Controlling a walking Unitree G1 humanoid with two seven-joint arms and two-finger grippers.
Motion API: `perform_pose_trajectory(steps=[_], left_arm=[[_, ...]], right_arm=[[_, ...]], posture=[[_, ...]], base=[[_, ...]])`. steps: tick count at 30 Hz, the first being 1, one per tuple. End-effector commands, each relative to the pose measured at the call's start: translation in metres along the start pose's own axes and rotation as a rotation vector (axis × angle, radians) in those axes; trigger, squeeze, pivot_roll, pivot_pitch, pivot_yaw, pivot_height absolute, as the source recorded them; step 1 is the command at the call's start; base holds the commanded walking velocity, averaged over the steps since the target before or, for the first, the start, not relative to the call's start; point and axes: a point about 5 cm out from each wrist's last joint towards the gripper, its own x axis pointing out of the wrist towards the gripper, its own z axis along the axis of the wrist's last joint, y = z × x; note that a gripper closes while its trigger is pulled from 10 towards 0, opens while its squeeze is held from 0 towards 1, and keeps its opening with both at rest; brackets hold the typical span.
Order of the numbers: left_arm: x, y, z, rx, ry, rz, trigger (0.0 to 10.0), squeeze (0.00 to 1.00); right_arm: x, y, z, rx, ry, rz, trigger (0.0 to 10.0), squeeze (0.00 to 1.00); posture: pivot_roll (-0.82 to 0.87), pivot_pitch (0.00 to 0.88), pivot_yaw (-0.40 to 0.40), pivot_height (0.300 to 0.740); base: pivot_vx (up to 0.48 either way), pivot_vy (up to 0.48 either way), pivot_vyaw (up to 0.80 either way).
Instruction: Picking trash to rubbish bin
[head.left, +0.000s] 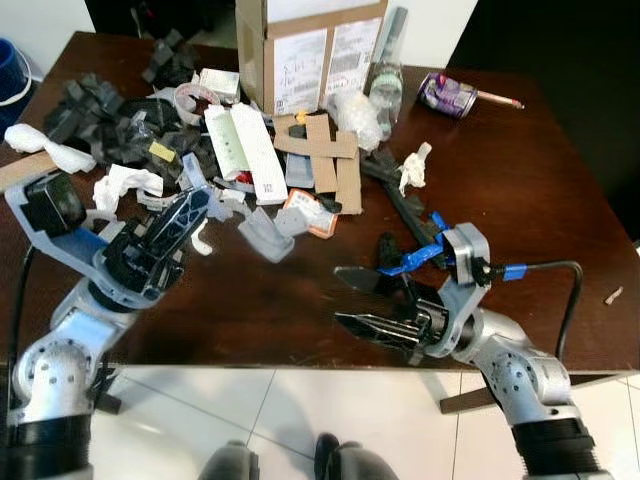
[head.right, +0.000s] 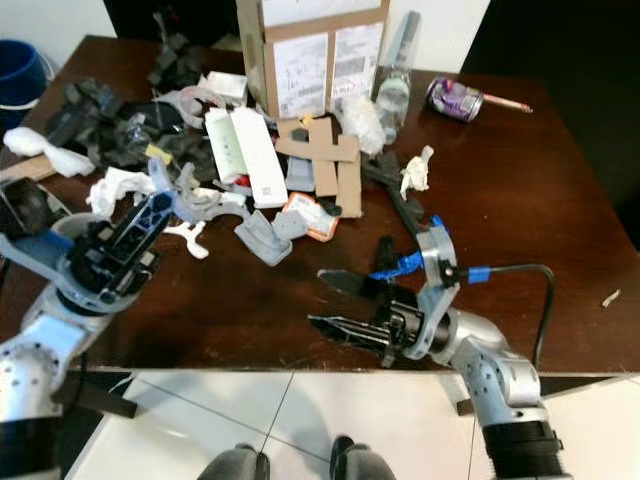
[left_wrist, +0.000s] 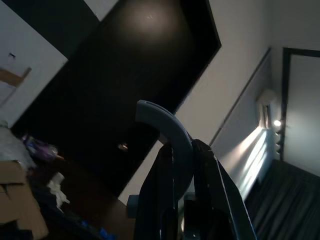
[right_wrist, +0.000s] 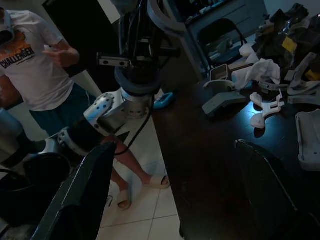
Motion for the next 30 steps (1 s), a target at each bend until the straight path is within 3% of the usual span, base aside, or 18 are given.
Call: perform_pose_trajectory(steps=[1, 4, 7, 9, 13, 16, 20, 22, 24, 26, 30], left_arm=[[-0.003, -0.007, -0.002, 0.001, -0.029, 0.011, 10.0, 0.0], [-0.006, -0.019, -0.006, 0.002, -0.03, 0.009, 10.0, 0.0], [-0.011, -0.04, -0.019, -0.008, 0.054, -0.005, 10.0, 0.0], [-0.012, -0.046, -0.022, -0.003, 0.08, -0.008, 10.0, 0.0], [-0.012, -0.056, -0.023, 0.014, 0.099, 0.007, 10.0, 0.0], [-0.012, -0.065, -0.03, 0.035, 0.13, 0.042, 10.0, 0.0], [-0.014, -0.067, -0.038, 0.061, 0.16, 0.107, 10.0, 0.0], [-0.015, -0.056, -0.042, 0.129, 0.167, 0.214, 10.0, 0.0], [-0.015, -0.053, -0.043, 0.146, 0.165, 0.248, 10.0, 0.0], [-0.011, -0.059, -0.043, 0.161, 0.141, 0.239, 10.0, 0.0], [-0.01, -0.062, -0.04, 0.182, 0.12, 0.253, 10.0, 0.0]], right_arm=[[0.0, -0.005, -0.003, -0.017, 0.0, -0.043, 10.0, 0.0], [0.006, -0.011, -0.002, -0.049, -0.011, -0.085, 10.0, 0.0], [0.014, -0.023, 0.002, -0.096, -0.013, -0.142, 10.0, 0.0], [0.014, -0.028, 0.004, -0.116, -0.004, -0.171, 10.0, 0.0], [0.012, -0.041, 0.012, -0.19, 0.043, -0.26, 10.0, 0.0], [0.004, -0.057, 0.026, -0.293, 0.093, -0.393, 10.0, 0.0], [0.001, -0.068, 0.037, -0.36, 0.12, -0.494, 10.0, 0.0], [0.004, -0.07, 0.038, -0.377, 0.127, -0.507, 10.0, 0.0], [0.006, -0.071, 0.038, -0.382, 0.127, -0.509, 10.0, 0.0], [0.025, -0.068, 0.026, -0.33, 0.101, -0.441, 10.0, 0.0], [0.036, -0.065, 0.014, -0.301, 0.102, -0.403, 10.0, 0.0]], posture=[[0.21, 0.231, -0.087, 0.74], [0.21, 0.231, -0.087, 0.74], [0.24, 0.23, -0.097, 0.74], [0.25, 0.231, -0.101, 0.74], [0.27, 0.232, -0.105, 0.74], [0.28, 0.236, -0.111, 0.74], [0.28, 0.237, -0.116, 0.74], [0.29, 0.239, -0.13, 0.74], [0.29, 0.239, -0.13, 0.74], [0.29, 0.238, -0.139, 0.74], [0.3, 0.241, -0.143, 0.74]], base=[[0.0, 0.0, 0.0], [0.0, 0.0, 0.0], [0.0, 0.0, 0.0], [0.0, 0.0, 0.0], [0.0, 0.0, 0.0], [0.0, 0.0, 0.0], [0.0, 0.0, 0.0], [0.0, 0.0, 0.0], [0.0, 0.0, 0.0], [0.0, 0.0, 0.0], [0.0, 0.0, 0.0]])
